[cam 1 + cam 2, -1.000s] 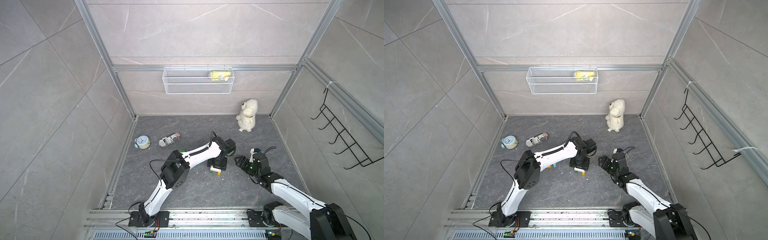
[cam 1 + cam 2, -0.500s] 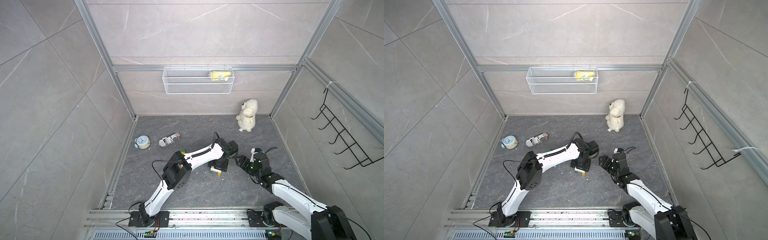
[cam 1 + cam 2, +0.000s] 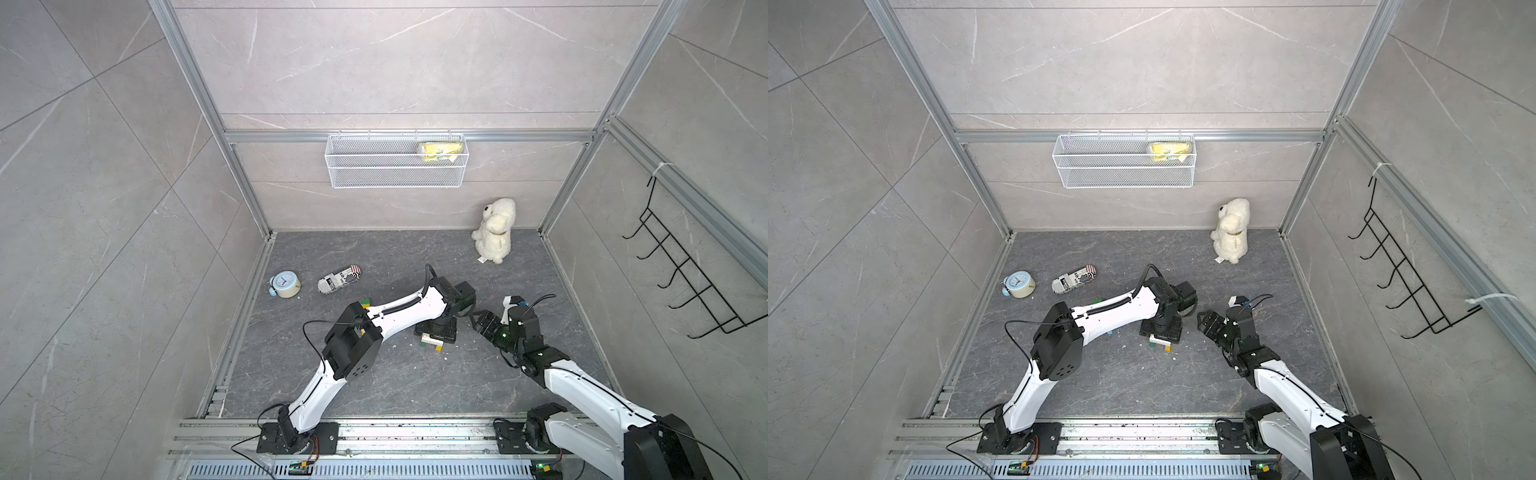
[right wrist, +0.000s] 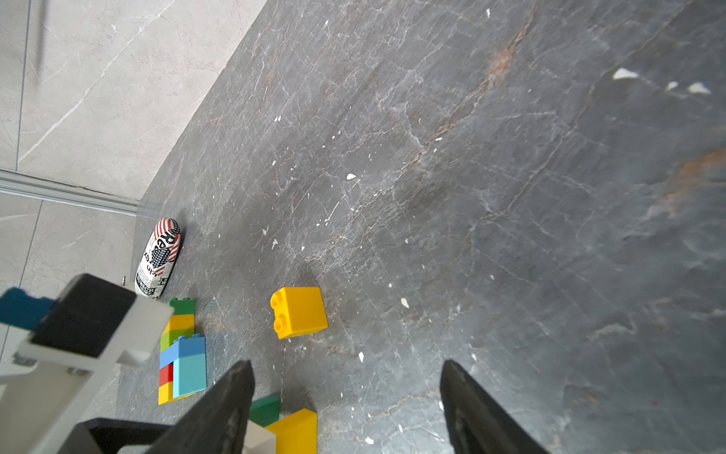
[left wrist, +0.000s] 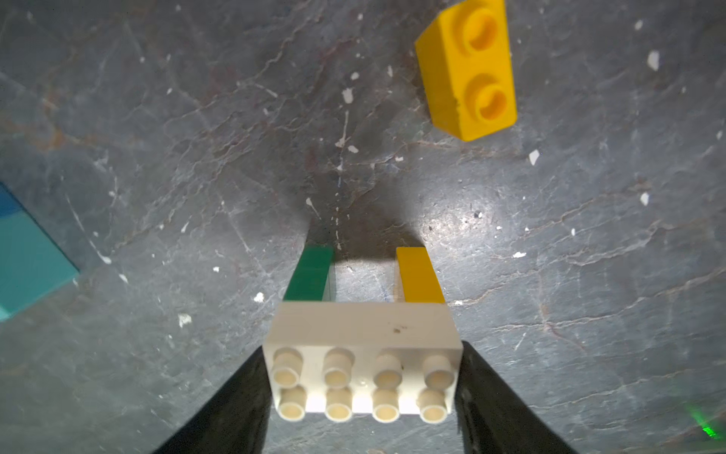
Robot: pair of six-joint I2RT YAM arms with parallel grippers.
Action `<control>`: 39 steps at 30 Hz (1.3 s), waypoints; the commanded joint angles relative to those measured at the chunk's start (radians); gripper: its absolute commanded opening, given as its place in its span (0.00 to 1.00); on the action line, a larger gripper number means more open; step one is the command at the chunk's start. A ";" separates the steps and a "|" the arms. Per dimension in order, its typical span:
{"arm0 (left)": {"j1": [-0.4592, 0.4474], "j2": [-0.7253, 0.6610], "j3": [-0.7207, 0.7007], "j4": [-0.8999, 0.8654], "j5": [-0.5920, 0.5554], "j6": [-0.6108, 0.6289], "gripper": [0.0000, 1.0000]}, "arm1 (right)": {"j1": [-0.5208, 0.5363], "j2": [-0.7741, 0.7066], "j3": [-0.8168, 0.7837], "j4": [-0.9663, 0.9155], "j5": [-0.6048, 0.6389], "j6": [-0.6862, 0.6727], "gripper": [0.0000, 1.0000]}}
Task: Assemble the letter h with lego
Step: Assemble the lego brick with the lego brick, then pick up the lego brick from the center of the board.
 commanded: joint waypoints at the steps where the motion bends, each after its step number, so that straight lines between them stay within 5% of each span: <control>1: 0.002 -0.063 0.019 -0.018 0.009 -0.010 0.94 | -0.003 0.006 0.000 -0.024 0.011 -0.028 0.78; 8: 0.029 -0.204 -0.033 0.030 -0.043 0.001 0.99 | -0.001 0.097 0.096 -0.095 -0.060 -0.146 0.72; 13: 0.112 -0.449 -0.370 0.265 -0.087 0.014 0.99 | 0.036 0.226 0.207 -0.203 -0.098 -0.216 0.66; 18: 0.176 -0.681 -0.707 0.502 -0.149 0.053 0.99 | 0.167 0.328 0.368 -0.356 0.030 -0.279 0.67; 30: 0.179 -1.136 -1.225 0.857 -0.653 0.118 0.99 | 0.320 0.614 0.688 -0.598 0.288 -0.303 0.61; 39: 0.180 -1.320 -1.286 0.835 -0.704 0.080 0.99 | 0.344 0.750 0.787 -0.631 0.352 -0.279 0.48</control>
